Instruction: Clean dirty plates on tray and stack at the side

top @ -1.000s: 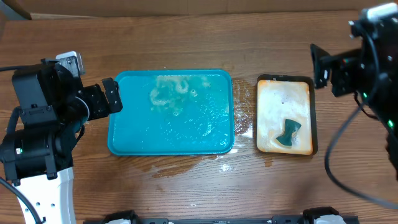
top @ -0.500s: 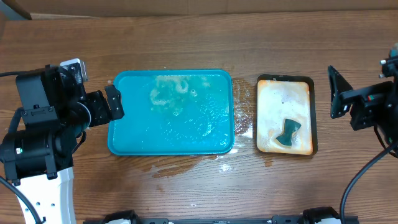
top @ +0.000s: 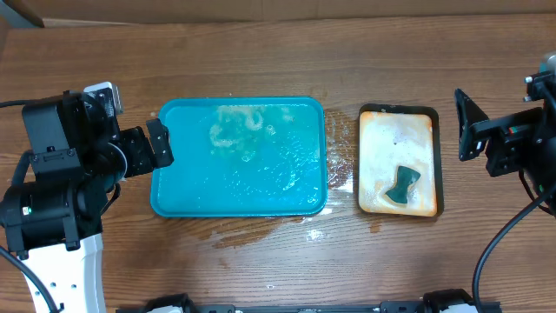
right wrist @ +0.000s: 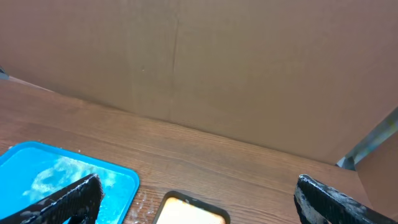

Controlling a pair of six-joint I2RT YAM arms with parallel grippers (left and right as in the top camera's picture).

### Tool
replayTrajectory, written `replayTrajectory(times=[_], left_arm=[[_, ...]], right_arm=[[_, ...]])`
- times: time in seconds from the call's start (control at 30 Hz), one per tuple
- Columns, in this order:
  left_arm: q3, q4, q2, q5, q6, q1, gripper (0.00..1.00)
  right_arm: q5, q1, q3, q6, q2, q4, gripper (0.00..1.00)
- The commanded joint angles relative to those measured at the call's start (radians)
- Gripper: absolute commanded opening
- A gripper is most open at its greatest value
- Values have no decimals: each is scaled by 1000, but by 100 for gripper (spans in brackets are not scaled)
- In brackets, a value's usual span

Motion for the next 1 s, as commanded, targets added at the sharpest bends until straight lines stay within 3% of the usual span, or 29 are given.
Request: replayTrajectory(times=[0.0,0.43,0.97], left_arm=[[13,0,-5,-6,19,-3,100],[13,0,-5,-6,19,-3,100],[13,0,-5,-6,19,-3,100]], right_arm=[[-6,-2,14,-3,-7,4,100],[-193,-2,14,-3,-7,-109,100],[-175,-2,14,-4,-8,-100,100]])
